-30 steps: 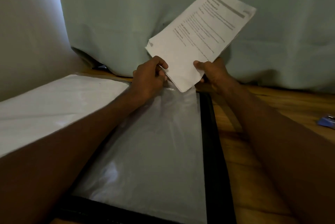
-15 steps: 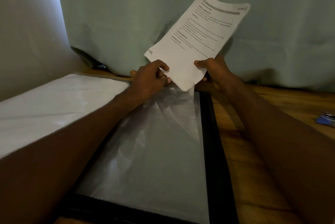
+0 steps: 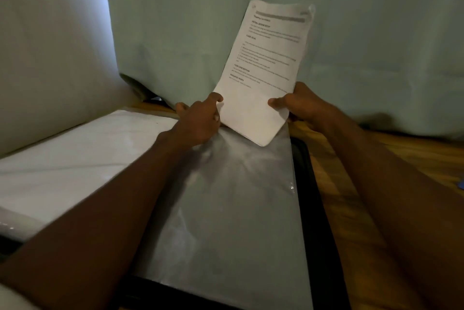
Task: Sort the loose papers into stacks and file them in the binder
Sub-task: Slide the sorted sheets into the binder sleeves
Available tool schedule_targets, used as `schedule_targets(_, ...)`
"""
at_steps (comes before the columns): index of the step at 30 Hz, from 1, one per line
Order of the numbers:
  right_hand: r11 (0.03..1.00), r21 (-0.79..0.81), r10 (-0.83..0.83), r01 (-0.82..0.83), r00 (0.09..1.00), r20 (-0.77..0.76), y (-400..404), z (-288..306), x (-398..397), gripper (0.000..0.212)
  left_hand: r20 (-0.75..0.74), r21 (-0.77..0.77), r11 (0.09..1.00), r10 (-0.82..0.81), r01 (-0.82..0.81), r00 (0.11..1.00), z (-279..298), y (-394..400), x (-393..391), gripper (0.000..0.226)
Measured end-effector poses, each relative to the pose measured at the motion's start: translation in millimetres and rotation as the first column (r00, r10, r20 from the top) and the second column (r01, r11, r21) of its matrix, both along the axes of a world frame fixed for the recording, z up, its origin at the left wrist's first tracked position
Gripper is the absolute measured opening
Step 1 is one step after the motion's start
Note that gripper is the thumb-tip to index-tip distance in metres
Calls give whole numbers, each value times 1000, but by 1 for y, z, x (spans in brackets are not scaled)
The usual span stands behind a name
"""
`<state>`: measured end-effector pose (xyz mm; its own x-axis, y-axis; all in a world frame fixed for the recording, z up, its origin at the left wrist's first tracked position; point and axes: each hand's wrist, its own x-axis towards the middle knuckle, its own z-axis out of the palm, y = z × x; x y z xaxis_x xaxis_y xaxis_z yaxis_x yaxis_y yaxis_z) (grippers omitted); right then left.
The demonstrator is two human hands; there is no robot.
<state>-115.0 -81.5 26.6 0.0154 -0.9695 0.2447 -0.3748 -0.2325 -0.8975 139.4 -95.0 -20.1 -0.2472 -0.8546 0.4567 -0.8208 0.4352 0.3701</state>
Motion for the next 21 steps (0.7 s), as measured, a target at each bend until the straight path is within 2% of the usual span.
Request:
schedule_targets(4,996,66,51,-57,995,85,2,-5,-3,48,49,2,998,56,-56,997,-3,-2,4,57)
schedule_targets(7,989,120,80,-90,994,79,0,-10,-10,45,-15,14,995,102,-102,995,-6,-8,9,54)
schedule_targets(11,966,204,109,-158,966,234,-8,-30,-19,43,-107,30,995,100,-97,989,-5,-4,7,47)
schedule_targets(15,971,177,92,-158,937,336,-13,-39,-21,33,-66,62,993,109,-105,992,-5,-7,11,42)
schedule_targets(17,973,188,62,-132,940,337,-11,-39,-20,30,-36,36,993,112,-110,993,-7,-14,17,40)
schedule_targets(21,975,204,30,-91,958,286,-12,-38,-17,24,-89,49,998,48,-44,995,-9,-20,25,32)
